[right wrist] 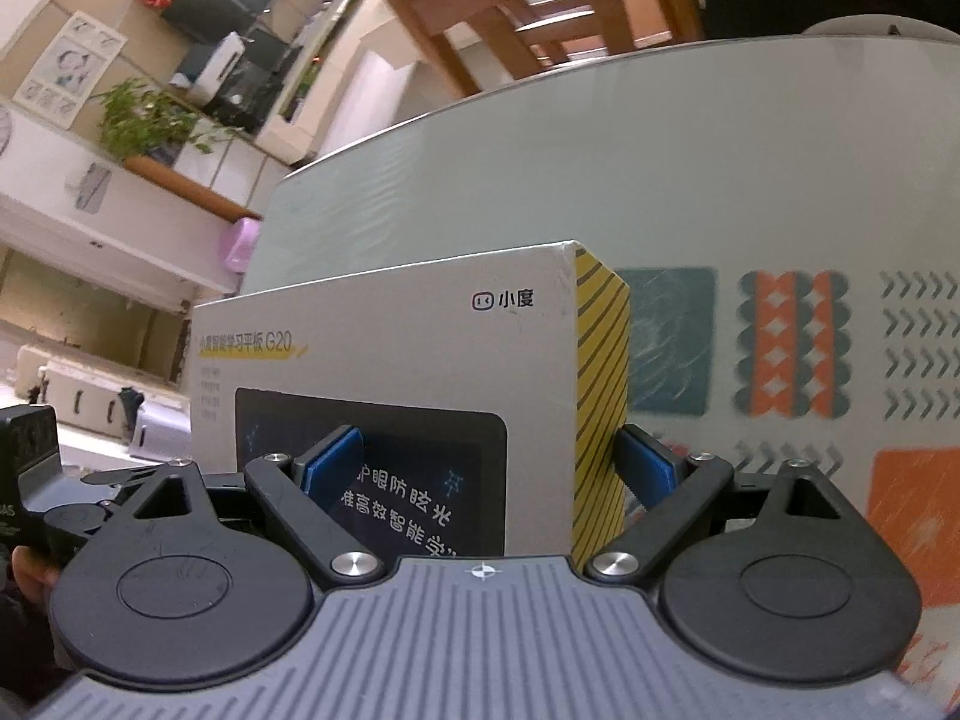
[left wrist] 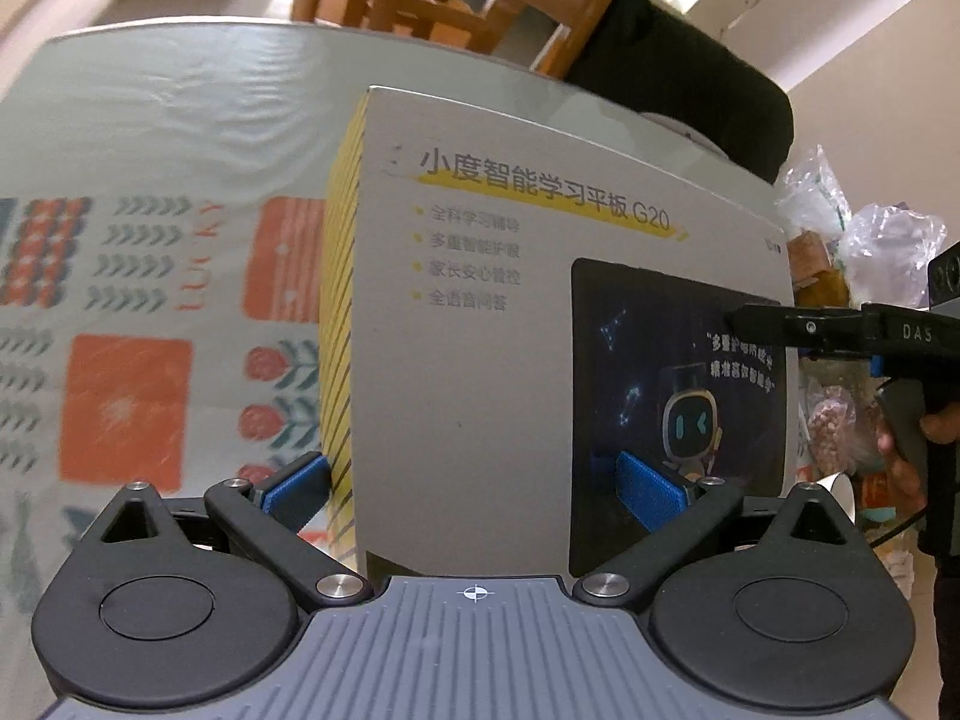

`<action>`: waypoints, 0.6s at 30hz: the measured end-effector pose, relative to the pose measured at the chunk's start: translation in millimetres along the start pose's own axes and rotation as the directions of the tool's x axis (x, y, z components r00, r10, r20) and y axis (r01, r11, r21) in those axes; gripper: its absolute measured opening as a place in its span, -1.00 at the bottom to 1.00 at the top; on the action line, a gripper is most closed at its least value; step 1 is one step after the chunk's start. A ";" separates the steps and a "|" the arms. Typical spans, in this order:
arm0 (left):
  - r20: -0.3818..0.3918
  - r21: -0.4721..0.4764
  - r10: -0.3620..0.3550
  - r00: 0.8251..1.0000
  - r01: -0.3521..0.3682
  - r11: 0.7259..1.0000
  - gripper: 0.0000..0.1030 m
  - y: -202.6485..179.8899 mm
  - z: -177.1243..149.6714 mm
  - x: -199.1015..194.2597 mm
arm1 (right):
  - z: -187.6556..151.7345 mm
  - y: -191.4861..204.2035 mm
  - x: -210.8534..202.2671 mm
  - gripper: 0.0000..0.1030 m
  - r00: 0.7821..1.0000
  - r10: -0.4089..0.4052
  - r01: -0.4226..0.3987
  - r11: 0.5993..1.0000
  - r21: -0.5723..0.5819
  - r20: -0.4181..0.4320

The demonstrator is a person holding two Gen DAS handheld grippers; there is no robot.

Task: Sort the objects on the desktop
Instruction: 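Lift the tablet box with both grippers over the open white box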

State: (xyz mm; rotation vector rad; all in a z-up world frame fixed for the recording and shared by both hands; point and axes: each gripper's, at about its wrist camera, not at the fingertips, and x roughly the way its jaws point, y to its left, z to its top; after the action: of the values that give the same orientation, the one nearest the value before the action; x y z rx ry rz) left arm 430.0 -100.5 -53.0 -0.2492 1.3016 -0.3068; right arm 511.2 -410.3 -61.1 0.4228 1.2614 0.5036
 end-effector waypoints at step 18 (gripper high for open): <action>0.066 -0.012 -0.025 0.998 0.025 1.000 0.99 44.0 -138.5 -83.5 | -124.3 103.4 -30.8 1.00 0.998 -0.040 0.043 0.998 -0.055 0.052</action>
State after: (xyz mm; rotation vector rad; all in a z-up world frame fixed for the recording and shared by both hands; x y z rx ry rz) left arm 279.8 -30.7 -27.5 -0.2842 1.2367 -0.3092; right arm 371.2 -340.1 -10.4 0.3592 1.2017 0.4889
